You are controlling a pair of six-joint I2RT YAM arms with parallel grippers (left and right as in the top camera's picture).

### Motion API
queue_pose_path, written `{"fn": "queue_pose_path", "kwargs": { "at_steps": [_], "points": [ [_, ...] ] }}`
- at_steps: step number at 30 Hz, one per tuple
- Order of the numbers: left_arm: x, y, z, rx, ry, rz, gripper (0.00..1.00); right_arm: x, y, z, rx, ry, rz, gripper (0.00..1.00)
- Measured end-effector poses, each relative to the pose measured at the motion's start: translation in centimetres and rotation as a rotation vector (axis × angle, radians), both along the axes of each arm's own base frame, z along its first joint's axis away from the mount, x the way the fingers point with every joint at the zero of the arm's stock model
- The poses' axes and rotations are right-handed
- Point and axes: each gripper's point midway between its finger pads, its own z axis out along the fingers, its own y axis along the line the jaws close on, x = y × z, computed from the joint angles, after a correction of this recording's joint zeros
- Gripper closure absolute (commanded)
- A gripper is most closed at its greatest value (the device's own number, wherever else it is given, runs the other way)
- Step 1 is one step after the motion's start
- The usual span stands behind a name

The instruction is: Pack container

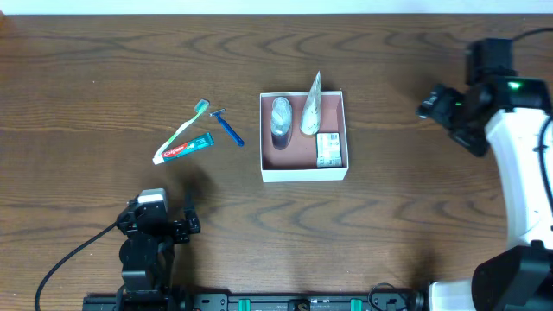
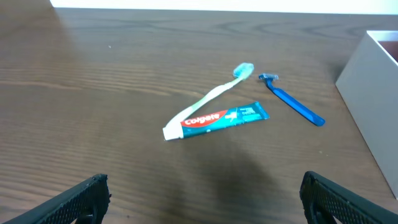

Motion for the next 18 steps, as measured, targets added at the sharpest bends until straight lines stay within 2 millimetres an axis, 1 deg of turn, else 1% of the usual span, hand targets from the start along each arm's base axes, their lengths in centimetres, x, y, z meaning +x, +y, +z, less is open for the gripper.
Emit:
{"fn": "queue_pose_path", "kwargs": {
  "at_steps": [2,4,7,9,11,13,15,18],
  "points": [
    [0.0,-0.3,0.0,-0.013,0.000,-0.012,0.02,-0.5,-1.5,-0.1,-0.002,0.013,-0.037,0.01],
    [0.0,-0.6,-0.1,-0.037,-0.001,-0.021,0.02,-0.8,-2.4,-0.1,-0.002,0.018,-0.060,0.01],
    [0.1,-0.9,-0.3,-0.057,0.012,-0.031,0.02,-1.0,-3.1,-0.1,-0.003,0.020,-0.078,0.01],
    [0.0,-1.0,-1.0,-0.067,0.054,-0.031,0.02,-1.0,-3.2,-0.1,-0.002,0.020,-0.082,0.01],
    [0.0,-1.0,-1.1,-0.072,0.104,-0.030,0.02,-1.1,-3.2,-0.1,-0.001,0.022,-0.083,0.01],
    [0.4,-1.0,0.0,-0.077,0.143,-0.027,0.02,-1.1,-3.2,-0.1,0.000,0.023,-0.082,0.01],
    [1.0,-1.0,1.8,-0.084,0.194,-0.022,0.02,-1.0,-3.2,-0.1,-0.001,0.021,-0.082,0.01],
    [3.2,-1.0,4.6,-0.092,0.312,-0.011,0.02,-1.1,-3.2,-0.1,-0.001,0.022,-0.079,0.01]
  ]
}}
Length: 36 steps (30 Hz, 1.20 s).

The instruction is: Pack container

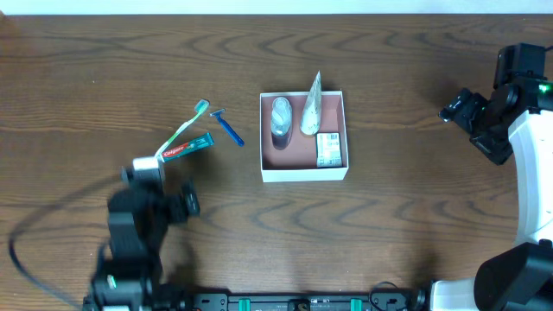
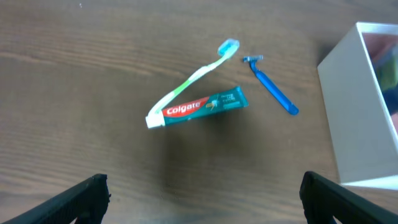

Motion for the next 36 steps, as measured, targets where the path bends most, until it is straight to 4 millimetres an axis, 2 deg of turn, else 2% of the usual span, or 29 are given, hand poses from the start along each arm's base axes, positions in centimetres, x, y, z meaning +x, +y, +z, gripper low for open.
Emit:
{"fn": "queue_pose_path", "kwargs": {
  "at_steps": [2,5,7,10,16,20,23,26,31,36],
  "points": [
    [2.0,0.0,1.4,-0.002,0.070,0.002,0.02,0.0,0.0,0.0,0.000,0.000,0.000,0.01],
    [5.2,0.0,2.3,-0.002,0.171,0.002,0.02,0.0,0.0,0.0,0.000,0.000,0.001,0.01],
    [7.1,0.0,2.5,-0.001,0.199,0.002,0.02,0.0,0.0,0.0,0.000,0.000,0.001,0.01],
    [9.5,-0.5,1.8,-0.021,0.246,-0.016,0.02,0.0,0.0,0.0,-0.001,-0.001,0.002,0.01],
    [10.3,-1.2,-1.0,-0.039,0.334,-0.063,0.02,0.0,0.0,0.0,-0.001,-0.001,0.003,0.01],
    [11.0,-1.4,-1.1,0.002,0.317,-0.125,0.00,0.0,0.0,0.0,-0.001,0.000,0.003,0.01],
    [12.0,-1.4,-1.0,0.054,0.283,-0.183,0.07,0.0,0.0,0.0,-0.001,-0.001,0.003,0.01],
    [13.0,-1.4,-1.7,0.127,0.278,-0.262,0.08,0.0,0.0,0.0,-0.001,0.000,0.003,0.01],
    [14.5,-0.7,-4.3,0.240,0.310,-0.342,0.11,0.0,0.0,0.0,-0.001,0.000,0.003,0.01],
    [15.7,0.3,-5.7,0.311,0.313,-0.386,0.11,0.0,0.0,0.0,-0.001,0.000,0.003,0.01]
  ]
}}
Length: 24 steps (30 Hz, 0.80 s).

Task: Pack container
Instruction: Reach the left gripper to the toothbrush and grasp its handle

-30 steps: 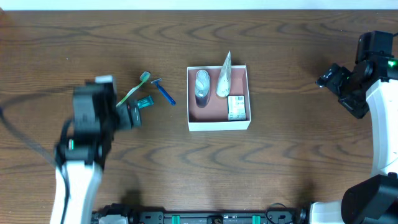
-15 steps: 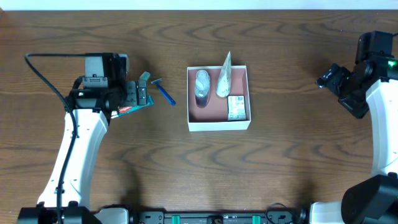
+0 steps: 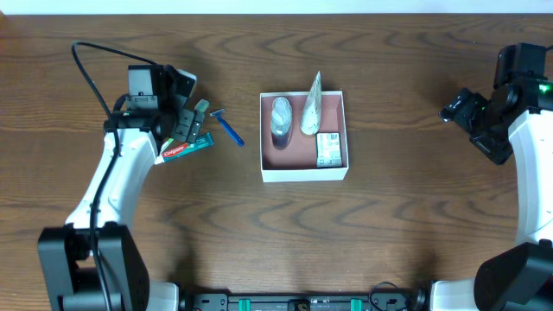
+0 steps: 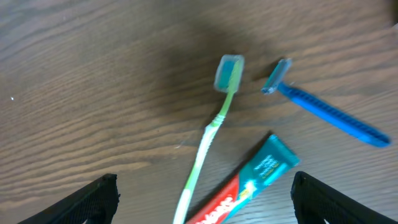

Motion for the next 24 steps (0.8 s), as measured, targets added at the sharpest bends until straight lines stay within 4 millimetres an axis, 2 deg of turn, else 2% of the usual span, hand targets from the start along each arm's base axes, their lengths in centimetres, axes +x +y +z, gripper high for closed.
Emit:
{"fn": "queue_pose_path", "kwargs": {
  "at_steps": [4,8,18,24],
  "points": [
    [0.4,1.0,-2.4,0.023,0.044,-0.006,0.12,0.0,0.0,0.0,0.000,0.000,0.000,0.01],
    [0.7,1.3,-4.8,0.035,0.087,-0.031,0.20,0.0,0.0,0.0,0.000,0.000,0.000,0.01],
    [0.8,0.9,-7.3,0.037,0.131,-0.093,0.23,0.0,0.0,0.0,0.000,0.000,0.000,0.01],
    [0.8,0.8,-10.2,0.038,0.176,-0.108,0.30,0.0,0.0,0.0,0.000,0.000,0.000,0.01]
  ]
}}
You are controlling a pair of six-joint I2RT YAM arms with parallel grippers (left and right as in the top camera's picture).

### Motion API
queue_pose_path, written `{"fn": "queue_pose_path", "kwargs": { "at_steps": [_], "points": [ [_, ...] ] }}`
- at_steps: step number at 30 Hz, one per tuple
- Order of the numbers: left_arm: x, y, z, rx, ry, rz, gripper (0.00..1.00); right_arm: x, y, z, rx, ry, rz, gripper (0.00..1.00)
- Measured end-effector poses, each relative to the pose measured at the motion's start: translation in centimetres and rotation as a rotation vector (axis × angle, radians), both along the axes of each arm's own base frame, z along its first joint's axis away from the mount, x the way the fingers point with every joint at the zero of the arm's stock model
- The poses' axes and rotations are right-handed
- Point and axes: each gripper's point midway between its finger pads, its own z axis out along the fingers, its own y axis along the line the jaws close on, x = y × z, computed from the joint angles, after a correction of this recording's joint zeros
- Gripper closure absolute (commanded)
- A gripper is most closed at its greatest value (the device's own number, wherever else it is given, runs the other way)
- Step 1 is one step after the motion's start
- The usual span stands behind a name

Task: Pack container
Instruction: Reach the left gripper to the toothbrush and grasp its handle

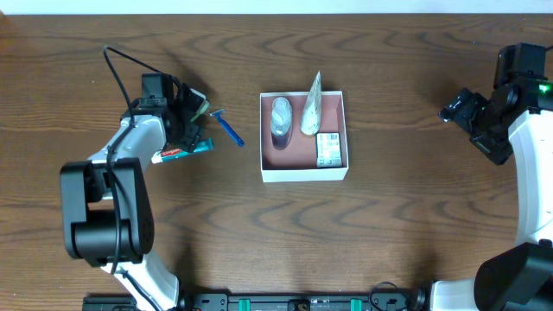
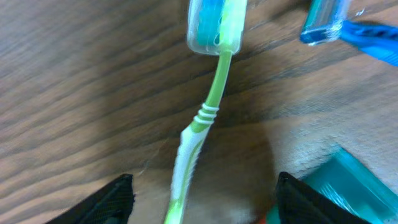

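Observation:
A white box (image 1: 302, 173) with a pink floor stands mid-table. It holds a clear bottle (image 1: 281, 119), a white pointed pouch (image 1: 311, 108) and a small printed packet (image 1: 327, 149). Left of the box lie a green-and-white toothbrush (image 2: 208, 109), a Colgate toothpaste tube (image 1: 183, 150) and a blue razor (image 1: 230, 129). My left gripper (image 1: 187, 121) hangs low over the toothbrush. It is open, and its fingers (image 2: 115, 198) straddle the handle. The right gripper (image 1: 456, 107) is raised at the far right, away from everything.
The razor head (image 2: 322, 21) lies just right of the brush head. A corner of the toothpaste tube (image 2: 339, 186) sits against the left gripper's right finger. The left arm's cable loops over the table's left side.
My left gripper has come down closer to the toothbrush, so the handle now lies between its open fingers. The right arm and the objects have not moved.
At first my left gripper was open near the front edge, looking toward the three loose items, and the right arm was drawing back rightward. The left gripper then stood nearer, then above the toothbrush, and now straddles its handle.

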Motion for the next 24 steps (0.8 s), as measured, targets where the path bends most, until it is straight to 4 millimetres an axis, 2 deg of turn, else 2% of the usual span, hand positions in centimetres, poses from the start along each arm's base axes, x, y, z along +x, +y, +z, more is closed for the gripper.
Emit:
{"fn": "queue_pose_path", "kwargs": {
  "at_steps": [6,8,11,14,24],
  "points": [
    [0.89,0.01,0.06,0.000,-0.031,-0.003,0.32,0.01,0.00,0.00,0.000,0.000,0.000,0.01],
    [0.89,0.02,0.06,0.000,-0.031,-0.003,0.36,0.01,0.00,-0.01,0.000,0.000,0.000,0.01],
    [0.87,0.06,0.01,0.003,-0.029,-0.002,0.50,0.01,0.00,0.00,0.000,0.000,0.000,0.01],
    [0.82,0.08,-0.09,0.003,-0.026,-0.002,0.58,0.00,0.00,0.00,0.000,0.000,0.000,0.01],
    [0.66,0.08,-0.22,-0.014,-0.018,0.039,0.64,0.01,0.00,0.00,0.000,0.000,0.000,0.01]
  ]
}}
